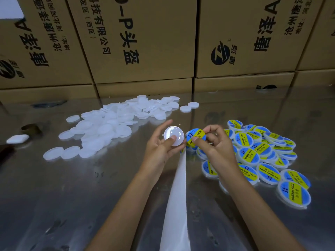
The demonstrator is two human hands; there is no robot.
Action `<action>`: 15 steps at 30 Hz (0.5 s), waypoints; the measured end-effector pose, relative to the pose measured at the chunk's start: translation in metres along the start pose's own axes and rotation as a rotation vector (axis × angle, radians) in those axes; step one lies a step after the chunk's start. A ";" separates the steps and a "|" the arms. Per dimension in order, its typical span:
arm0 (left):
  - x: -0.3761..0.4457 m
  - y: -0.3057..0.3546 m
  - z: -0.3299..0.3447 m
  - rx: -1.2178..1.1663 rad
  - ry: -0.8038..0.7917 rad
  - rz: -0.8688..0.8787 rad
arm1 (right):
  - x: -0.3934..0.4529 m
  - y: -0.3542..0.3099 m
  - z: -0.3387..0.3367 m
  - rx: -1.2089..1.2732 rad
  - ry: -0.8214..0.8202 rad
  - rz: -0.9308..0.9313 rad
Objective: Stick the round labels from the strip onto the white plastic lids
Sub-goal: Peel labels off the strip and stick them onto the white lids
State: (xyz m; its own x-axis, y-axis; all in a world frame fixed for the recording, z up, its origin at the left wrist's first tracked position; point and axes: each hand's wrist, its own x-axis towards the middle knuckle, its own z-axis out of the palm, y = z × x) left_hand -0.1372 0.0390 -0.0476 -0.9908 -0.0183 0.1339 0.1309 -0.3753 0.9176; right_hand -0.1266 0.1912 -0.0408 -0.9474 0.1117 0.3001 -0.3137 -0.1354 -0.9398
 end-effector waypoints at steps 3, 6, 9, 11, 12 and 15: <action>-0.001 0.004 0.002 -0.094 -0.024 -0.092 | -0.002 0.001 0.005 0.004 -0.019 -0.011; -0.002 0.005 0.004 -0.189 -0.082 -0.176 | -0.003 0.004 0.009 -0.018 -0.041 -0.027; -0.003 0.004 0.006 -0.206 -0.135 -0.207 | -0.002 0.008 0.011 -0.038 -0.026 -0.026; -0.004 0.004 0.008 -0.193 -0.164 -0.215 | -0.001 0.010 0.010 -0.042 -0.020 -0.019; -0.004 0.004 0.009 -0.184 -0.173 -0.217 | -0.001 0.010 0.009 -0.049 -0.016 -0.020; -0.005 0.002 0.011 -0.149 -0.209 -0.210 | 0.000 0.012 0.009 -0.075 -0.014 -0.032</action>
State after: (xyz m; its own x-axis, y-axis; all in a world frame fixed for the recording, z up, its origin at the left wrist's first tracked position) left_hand -0.1314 0.0485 -0.0418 -0.9653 0.2587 0.0361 -0.0969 -0.4829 0.8703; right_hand -0.1304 0.1812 -0.0504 -0.9378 0.1006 0.3322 -0.3389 -0.0582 -0.9390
